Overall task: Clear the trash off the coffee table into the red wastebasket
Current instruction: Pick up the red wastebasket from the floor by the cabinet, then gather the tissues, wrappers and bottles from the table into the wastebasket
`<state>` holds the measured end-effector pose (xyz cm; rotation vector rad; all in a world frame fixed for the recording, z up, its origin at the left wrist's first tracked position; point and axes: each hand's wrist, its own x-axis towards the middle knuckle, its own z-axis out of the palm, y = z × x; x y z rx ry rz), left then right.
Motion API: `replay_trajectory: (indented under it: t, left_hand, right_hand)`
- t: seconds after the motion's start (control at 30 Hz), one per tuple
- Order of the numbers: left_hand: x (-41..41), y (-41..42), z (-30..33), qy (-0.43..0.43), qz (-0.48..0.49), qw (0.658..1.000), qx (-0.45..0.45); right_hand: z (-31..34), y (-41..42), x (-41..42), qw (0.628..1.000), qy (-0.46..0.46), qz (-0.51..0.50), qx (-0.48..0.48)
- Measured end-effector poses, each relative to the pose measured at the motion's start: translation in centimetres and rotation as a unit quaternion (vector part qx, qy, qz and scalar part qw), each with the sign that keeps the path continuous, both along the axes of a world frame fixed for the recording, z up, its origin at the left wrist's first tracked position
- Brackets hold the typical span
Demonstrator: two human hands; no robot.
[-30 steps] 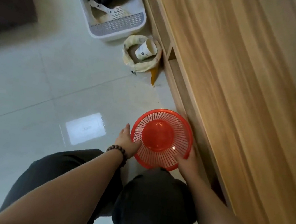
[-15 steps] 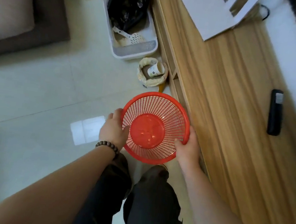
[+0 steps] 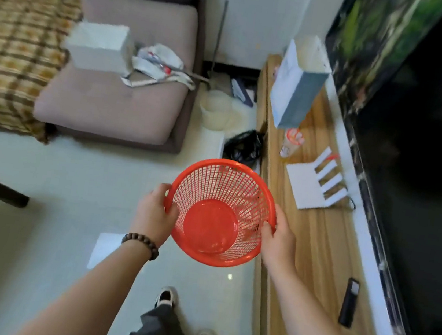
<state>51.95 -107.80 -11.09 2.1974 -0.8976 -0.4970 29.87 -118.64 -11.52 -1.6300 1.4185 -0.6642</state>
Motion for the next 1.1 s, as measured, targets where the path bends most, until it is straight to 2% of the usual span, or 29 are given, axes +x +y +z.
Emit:
replay_trajectory:
  t: [0.2, 0.37, 0.73, 0.97, 1.1]
  left_hand:
    - [2.0, 7.6, 4.1, -0.032, 0.156, 0.986, -0.044]
    - [2.2, 17.6, 4.7, -0.04, 0.303, 0.951, -0.037]
    - [1.0, 39.8, 6.3, -0.062, 0.572, 0.817, -0.042]
    - [3.6, 51.2, 4.9, -0.052, 0.666, 0.742, -0.054]
    - [7.8, 58.8, 3.5, -0.044, 0.702, 0.709, -0.055]
  right_hand:
    - [3.4, 0.8, 6.6, 0.983, -0.023, 0.172, -0.053]
    - [3.5, 6.2, 13.0, 0.948, -0.038, 0.308, -0.069]
    - [3.8, 25.7, 26.6, 0.811, -0.042, 0.582, -0.028]
    - [3.0, 38.8, 35.6, 0.736, -0.027, 0.676, -0.026]
    - [2.2, 47.7, 41.8, 0.707, -0.042, 0.706, -0.011]
